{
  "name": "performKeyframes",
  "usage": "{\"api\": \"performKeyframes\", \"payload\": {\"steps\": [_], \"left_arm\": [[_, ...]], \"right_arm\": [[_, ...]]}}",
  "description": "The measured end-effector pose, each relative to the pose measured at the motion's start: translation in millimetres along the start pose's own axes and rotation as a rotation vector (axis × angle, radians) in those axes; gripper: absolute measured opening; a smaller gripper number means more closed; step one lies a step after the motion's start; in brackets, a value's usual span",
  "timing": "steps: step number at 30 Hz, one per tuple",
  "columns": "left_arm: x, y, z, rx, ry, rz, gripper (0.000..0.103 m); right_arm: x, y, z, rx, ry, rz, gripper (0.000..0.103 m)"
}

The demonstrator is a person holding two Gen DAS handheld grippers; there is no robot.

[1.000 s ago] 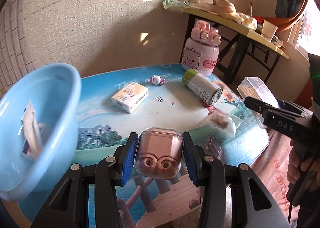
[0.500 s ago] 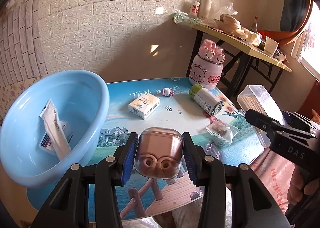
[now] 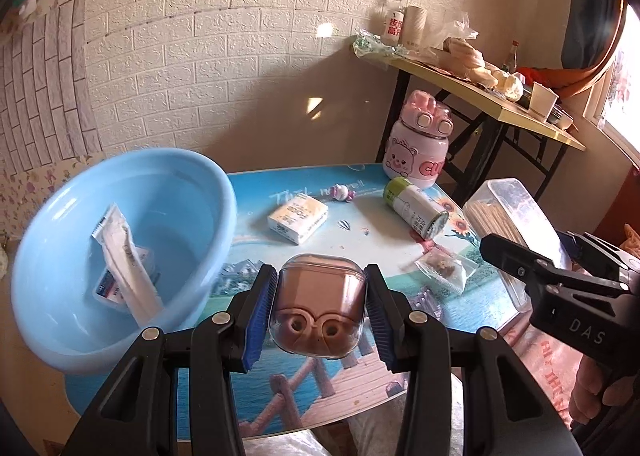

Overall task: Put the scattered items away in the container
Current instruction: 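Lift and carry the pink case and toothpick box toward the basin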

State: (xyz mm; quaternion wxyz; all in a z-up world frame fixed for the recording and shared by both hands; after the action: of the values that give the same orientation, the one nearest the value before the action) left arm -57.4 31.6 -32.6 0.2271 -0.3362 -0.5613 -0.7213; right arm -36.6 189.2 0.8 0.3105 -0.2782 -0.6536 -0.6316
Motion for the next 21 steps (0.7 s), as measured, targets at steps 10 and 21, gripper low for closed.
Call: {"api": "performKeyframes", "payload": {"steps": [10, 21], "left_arm": [[26.0, 33.6, -41.0, 0.066, 0.031, 0.082, 0.042], [37.5, 52.1, -108.8, 0.174, 0.08, 0.107, 0.042]], "right_arm": [[16.2, 0.3, -25.8, 0.038, 0.054, 0.025, 0.062], [50.8, -3.0, -89.8, 0.128, 0.158, 0.071, 0.063]]}}
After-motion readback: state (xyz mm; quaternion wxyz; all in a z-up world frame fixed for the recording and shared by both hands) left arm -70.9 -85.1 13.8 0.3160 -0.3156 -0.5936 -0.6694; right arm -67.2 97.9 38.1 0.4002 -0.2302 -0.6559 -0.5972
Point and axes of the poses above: each gripper's, at about its wrist camera, not at the fingertips, and y roughly against the way its jaws point, z to its right, x to its top, the point moved 6 cm from there along -y, roughly the way its jaws point, and after that the axes turned 2 degrees about y, right-handed, at the moved point
